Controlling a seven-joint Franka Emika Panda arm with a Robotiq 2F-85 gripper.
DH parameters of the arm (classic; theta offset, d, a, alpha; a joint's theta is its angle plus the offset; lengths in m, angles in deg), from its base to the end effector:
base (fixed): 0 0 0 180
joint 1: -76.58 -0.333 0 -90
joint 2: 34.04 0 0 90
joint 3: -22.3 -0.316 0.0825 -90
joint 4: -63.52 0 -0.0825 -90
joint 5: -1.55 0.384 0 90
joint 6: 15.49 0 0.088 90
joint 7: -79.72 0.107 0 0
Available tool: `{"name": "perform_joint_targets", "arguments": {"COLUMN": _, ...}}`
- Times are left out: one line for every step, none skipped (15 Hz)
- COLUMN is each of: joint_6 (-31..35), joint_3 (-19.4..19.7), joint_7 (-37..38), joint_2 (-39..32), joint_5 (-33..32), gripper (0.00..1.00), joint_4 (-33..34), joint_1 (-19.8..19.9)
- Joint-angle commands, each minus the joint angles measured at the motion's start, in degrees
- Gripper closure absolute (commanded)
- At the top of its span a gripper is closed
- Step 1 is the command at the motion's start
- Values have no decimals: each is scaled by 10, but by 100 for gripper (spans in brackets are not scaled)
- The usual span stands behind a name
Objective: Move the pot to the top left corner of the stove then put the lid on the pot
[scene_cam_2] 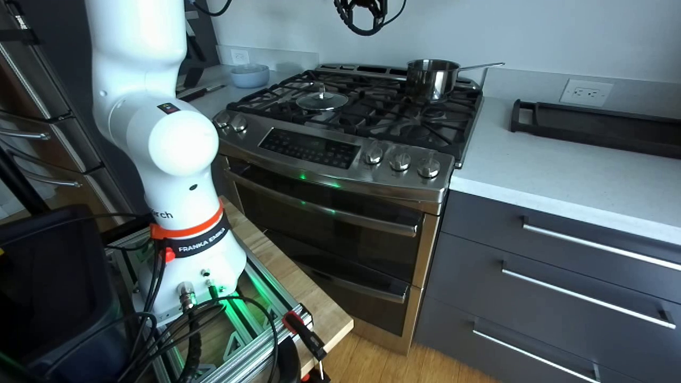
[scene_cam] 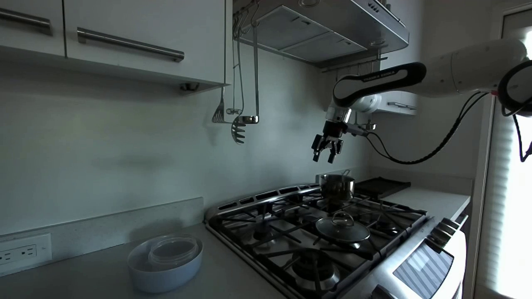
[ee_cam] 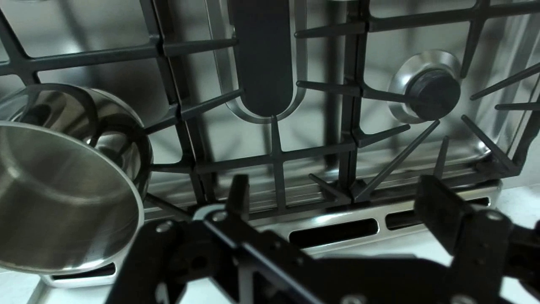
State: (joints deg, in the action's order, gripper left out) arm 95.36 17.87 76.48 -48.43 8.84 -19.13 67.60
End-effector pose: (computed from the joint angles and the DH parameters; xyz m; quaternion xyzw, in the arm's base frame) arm 0.6420 0.1557 0.5716 -0.9822 -0.1259 -0.1135 0.0814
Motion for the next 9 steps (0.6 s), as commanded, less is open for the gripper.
{"name": "perform_joint_targets", "arguments": {"joint_6": -2, "joint_3": -10, "joint_7": 1, "joint_2": -1, "joint_5": -2, "gripper": 0, "joint_4": 1, "joint_1": 8}}
{"name": "perform_joint_targets", "arguments": {"joint_6": -10, "joint_3": -18, "joint_7": -21, "joint_2": 0, "joint_5": 29, "gripper": 0, "joint_4": 1, "joint_1": 14}}
{"name": "perform_joint_targets", "arguments": {"joint_6": -13, "joint_3": -27, "joint_7": -38, "joint_2": 7, "joint_5": 61, "gripper": 0, "joint_4": -6, "joint_1": 17}}
{"name": "perform_joint_targets", "arguments": {"joint_6": -17, "joint_3": -37, "joint_7": -57, "joint_2": 14, "joint_5": 95, "gripper": 0, "joint_4": -14, "joint_1": 21}}
{"name": "perform_joint_targets", "arguments": {"joint_6": -22, "joint_3": -44, "joint_7": -70, "joint_2": 24, "joint_5": 125, "gripper": 0, "joint_4": -26, "joint_1": 23}}
{"name": "perform_joint_targets", "arguments": {"joint_6": -23, "joint_3": -52, "joint_7": -83, "joint_2": 37, "joint_5": 157, "gripper": 0, "joint_4": -45, "joint_1": 26}}
{"name": "perform_joint_targets", "arguments": {"joint_6": -32, "joint_3": -58, "joint_7": -95, "joint_2": 46, "joint_5": 188, "gripper": 0, "joint_4": -55, "joint_1": 28}}
{"name": "perform_joint_targets", "arguments": {"joint_6": -41, "joint_3": -60, "joint_7": -106, "joint_2": 59, "joint_5": 200, "gripper": 0, "joint_4": -74, "joint_1": 28}}
{"name": "perform_joint_targets", "arguments": {"joint_6": -53, "joint_3": -60, "joint_7": -117, "joint_2": 70, "joint_5": 209, "gripper": 0, "joint_4": -90, "joint_1": 28}}
